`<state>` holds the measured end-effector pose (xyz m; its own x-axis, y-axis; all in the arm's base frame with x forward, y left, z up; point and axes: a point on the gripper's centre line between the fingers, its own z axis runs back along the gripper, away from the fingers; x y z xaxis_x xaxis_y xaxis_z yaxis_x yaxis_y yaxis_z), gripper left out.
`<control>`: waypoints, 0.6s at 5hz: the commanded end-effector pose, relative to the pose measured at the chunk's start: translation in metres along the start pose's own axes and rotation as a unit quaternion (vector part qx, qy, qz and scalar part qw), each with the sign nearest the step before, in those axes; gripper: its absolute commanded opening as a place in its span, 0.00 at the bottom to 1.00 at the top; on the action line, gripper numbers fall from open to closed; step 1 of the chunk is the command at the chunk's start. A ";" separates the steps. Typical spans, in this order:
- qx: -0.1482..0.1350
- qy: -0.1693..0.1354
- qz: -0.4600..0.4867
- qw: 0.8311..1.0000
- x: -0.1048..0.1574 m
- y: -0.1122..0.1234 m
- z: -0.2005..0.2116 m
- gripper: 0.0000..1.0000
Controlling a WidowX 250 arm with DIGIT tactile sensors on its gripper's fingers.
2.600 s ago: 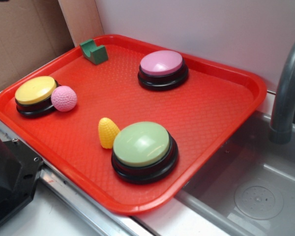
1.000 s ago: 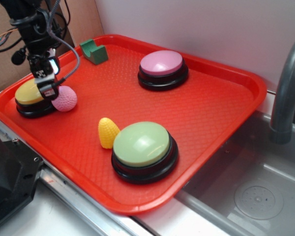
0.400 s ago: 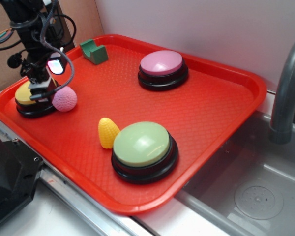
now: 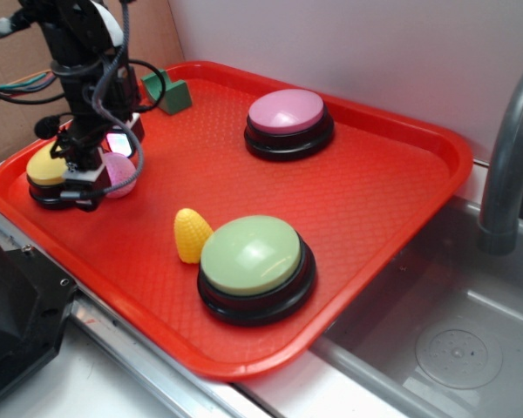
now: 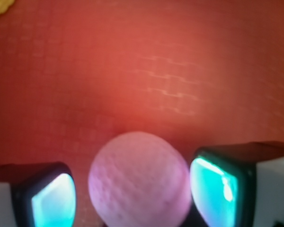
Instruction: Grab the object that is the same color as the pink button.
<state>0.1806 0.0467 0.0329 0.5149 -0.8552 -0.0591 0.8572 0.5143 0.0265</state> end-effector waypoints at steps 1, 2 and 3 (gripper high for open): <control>0.012 0.027 -0.004 1.000 0.009 0.004 -0.005 0.00; 0.024 0.019 0.012 0.999 0.009 0.007 0.010 0.00; 0.029 -0.028 0.139 0.990 0.018 0.024 0.061 0.00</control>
<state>0.2002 0.0415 0.0793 0.7172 -0.6965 -0.0249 0.6966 0.7154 0.0536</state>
